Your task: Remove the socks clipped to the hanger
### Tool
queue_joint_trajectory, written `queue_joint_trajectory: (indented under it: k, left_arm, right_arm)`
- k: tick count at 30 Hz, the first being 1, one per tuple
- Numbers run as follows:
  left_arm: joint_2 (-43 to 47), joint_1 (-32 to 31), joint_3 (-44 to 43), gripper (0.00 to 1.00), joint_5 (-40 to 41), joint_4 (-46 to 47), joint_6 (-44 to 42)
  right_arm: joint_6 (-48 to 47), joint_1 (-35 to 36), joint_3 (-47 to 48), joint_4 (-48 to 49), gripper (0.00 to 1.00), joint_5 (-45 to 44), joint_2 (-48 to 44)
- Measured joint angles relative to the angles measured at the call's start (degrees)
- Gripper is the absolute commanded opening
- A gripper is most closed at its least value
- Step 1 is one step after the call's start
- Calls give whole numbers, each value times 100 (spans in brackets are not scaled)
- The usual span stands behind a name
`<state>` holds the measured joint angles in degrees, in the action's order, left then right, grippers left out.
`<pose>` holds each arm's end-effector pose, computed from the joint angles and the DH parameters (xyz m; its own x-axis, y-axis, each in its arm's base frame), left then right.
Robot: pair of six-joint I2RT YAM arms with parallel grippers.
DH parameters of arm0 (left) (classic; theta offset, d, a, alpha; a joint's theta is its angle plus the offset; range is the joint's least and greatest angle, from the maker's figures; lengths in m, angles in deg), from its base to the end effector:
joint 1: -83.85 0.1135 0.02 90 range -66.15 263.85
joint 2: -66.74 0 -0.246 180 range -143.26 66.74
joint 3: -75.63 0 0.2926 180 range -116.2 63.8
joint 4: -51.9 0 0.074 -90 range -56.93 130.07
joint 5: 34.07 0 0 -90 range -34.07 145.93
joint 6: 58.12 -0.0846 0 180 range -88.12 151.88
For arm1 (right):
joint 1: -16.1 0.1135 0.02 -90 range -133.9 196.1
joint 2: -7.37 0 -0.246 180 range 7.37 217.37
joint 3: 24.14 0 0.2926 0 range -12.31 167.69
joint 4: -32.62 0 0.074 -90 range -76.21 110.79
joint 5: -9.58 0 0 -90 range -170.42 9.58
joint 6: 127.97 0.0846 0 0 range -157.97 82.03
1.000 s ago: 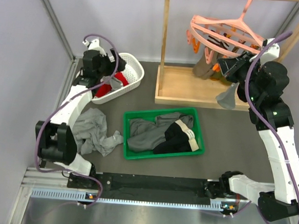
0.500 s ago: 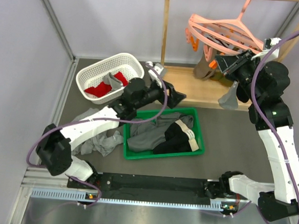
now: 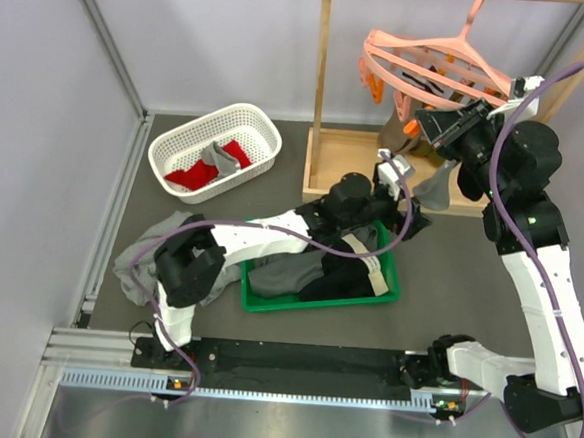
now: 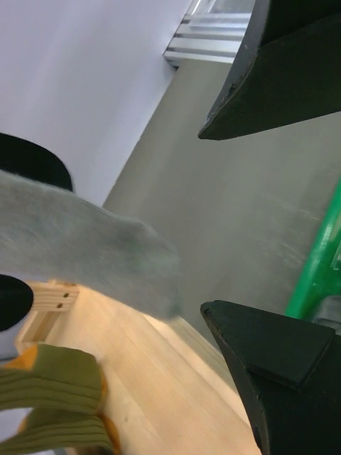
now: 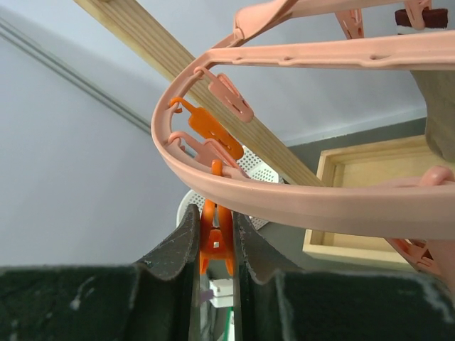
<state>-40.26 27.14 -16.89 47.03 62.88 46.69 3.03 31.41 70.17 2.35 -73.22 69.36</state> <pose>0.2813 -0.4523 0.2660 -0.2652 -0.0563 -0.9626 0.8718 0.4125 -0.2643 0.2958 0.0920 0.4928 -0.2251 0.6132 -0.7572 -0.3115 0.6910 0.6523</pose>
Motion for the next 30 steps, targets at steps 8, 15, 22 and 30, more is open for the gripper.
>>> queue_joint_trajectory:
  k: [8, 15, 22, 30]
  left_arm:
    - [-509, -136, -702, 98, 752, 48, -225]
    - [-815, -103, -1056, 91, 1115, 107, -459]
    - [-1054, -103, -1217, 45, 973, 129, -533]
    - [-1071, -103, -1237, 0, 595, 160, -391]
  right_arm:
    - [83, 0, 0, 11, 0, 50, -2]
    - [122, 0, 0, 17, 0, 114, -2]
    - [127, 0, 0, 24, 0, 131, -2]
    - [63, 0, 2, -24, 21, 92, -15]
